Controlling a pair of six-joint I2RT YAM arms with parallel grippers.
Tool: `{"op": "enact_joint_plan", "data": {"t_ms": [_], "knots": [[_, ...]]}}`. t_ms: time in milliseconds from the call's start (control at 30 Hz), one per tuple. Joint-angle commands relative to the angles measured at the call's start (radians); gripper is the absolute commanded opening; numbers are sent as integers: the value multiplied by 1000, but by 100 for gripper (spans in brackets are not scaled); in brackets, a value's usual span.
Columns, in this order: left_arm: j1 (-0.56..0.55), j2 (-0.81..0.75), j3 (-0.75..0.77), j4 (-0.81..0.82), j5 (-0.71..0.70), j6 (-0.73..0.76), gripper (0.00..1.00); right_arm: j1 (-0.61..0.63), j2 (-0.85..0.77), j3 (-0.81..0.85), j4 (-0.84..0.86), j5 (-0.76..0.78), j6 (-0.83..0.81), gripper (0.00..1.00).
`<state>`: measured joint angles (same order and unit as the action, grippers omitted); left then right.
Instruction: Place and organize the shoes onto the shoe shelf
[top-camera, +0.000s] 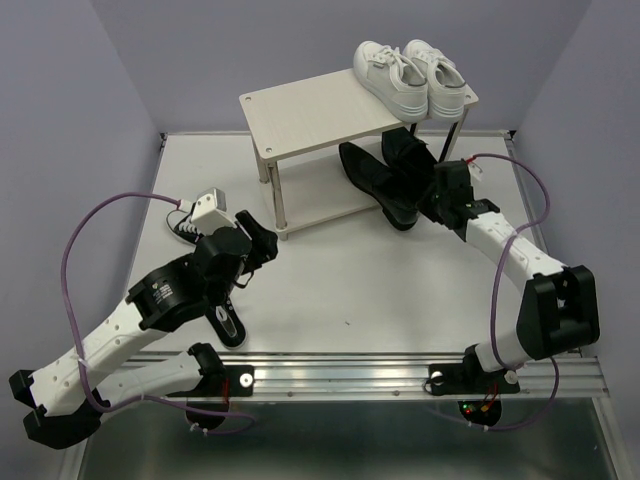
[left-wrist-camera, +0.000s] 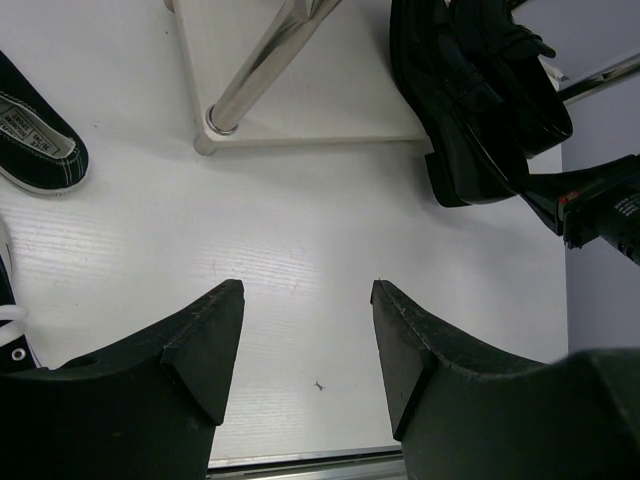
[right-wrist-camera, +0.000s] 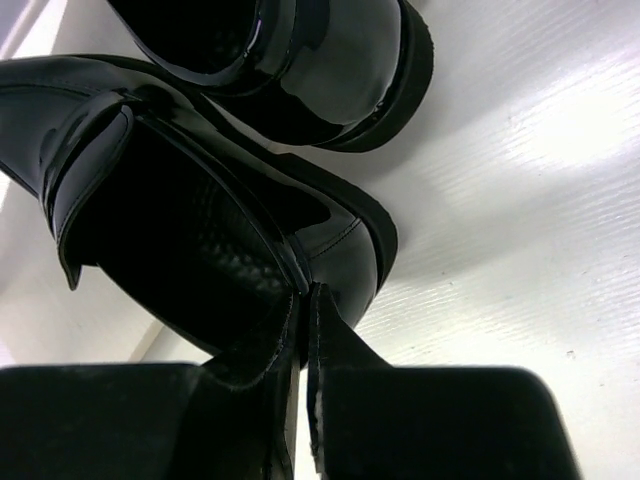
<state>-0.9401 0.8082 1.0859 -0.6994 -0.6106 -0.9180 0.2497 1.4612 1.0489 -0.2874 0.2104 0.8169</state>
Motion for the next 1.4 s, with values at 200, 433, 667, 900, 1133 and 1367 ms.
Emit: {"op": "enact_joint_plan", "data": {"t_ms": [200,433,667,900,1133,1367], "knots": [[6,-24,14,-3,-35,-1,64,-3,-39,122,90,40,189,1],[6,-29,17,-9,-40,-2,64,-3,-35,143,94,50,278,1],[7,-18,20,-11,-38,-4,64,-3,14,160,128,20,338,1],[6,-30,25,-26,-48,-13,64,-3,60,168,154,6,349,1],[6,-26,26,-29,-48,-16,64,-3,65,135,220,-22,352,13],[6,-24,23,-26,-48,-18,64,-3,22,106,273,-40,327,62]]}}
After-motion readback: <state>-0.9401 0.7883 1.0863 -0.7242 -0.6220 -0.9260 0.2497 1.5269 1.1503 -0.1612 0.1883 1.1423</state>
